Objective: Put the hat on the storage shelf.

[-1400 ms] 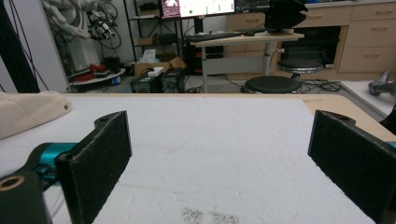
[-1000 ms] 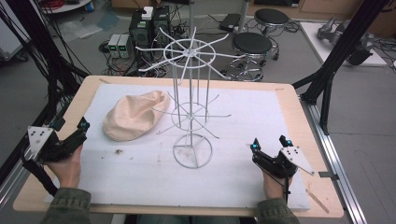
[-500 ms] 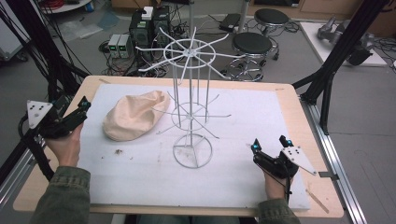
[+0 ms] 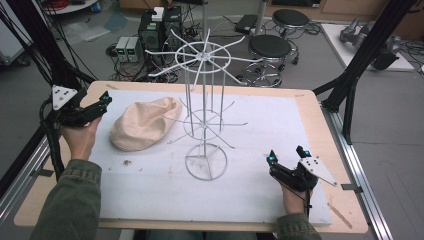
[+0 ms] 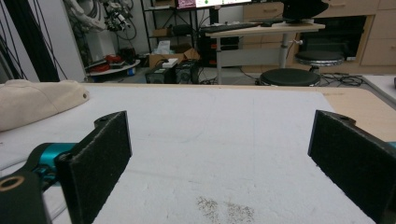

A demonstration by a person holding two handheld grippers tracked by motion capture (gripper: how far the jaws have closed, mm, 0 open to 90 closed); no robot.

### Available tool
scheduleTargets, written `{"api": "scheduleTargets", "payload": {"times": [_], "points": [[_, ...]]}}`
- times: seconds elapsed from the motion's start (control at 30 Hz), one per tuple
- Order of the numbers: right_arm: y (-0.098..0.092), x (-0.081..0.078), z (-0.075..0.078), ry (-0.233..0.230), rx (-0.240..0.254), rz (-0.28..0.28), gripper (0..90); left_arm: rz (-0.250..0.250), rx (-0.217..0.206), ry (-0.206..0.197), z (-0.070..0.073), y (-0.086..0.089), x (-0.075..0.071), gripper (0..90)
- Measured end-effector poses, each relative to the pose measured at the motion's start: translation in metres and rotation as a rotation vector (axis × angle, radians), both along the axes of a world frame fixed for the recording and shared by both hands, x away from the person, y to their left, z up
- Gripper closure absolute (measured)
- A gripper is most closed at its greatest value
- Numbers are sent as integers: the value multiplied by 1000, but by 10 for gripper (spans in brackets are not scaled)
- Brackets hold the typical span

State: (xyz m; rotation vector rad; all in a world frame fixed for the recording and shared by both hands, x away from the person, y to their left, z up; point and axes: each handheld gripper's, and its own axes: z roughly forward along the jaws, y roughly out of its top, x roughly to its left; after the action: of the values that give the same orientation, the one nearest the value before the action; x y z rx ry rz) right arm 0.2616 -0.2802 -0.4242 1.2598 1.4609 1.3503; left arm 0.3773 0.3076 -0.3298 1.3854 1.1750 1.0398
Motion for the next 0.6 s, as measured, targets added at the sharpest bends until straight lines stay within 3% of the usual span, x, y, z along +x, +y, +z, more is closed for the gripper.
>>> {"api": "scheduleTargets", "payload": {"times": [0.13, 0.17, 0.2, 0.3, 0.33, 0.4, 0.47, 0.6], "points": [[1, 2, -1, 15, -13, 19, 50, -13, -2, 32, -3, 3, 14, 256], [2, 3, -2, 24, -19, 29, 50, -19, 9, 65, -6, 3, 23, 244], [2, 3, -2, 21, -25, 33, 50, -19, 9, 65, -6, 3, 23, 243], [3, 3, -2, 20, -24, 41, 50, -46, 11, 114, -9, 4, 35, 243], [3, 3, -2, 24, -23, 40, 50, -95, 0, 158, -11, 5, 44, 257], [2, 4, -3, 21, -34, 42, 50, -97, 18, 175, -13, 4, 48, 261], [3, 4, -3, 31, -33, 41, 50, -116, 43, 229, -20, 0, 62, 263], [3, 4, -3, 29, -39, 41, 50, -131, 40, 268, -27, -4, 74, 262]]}}
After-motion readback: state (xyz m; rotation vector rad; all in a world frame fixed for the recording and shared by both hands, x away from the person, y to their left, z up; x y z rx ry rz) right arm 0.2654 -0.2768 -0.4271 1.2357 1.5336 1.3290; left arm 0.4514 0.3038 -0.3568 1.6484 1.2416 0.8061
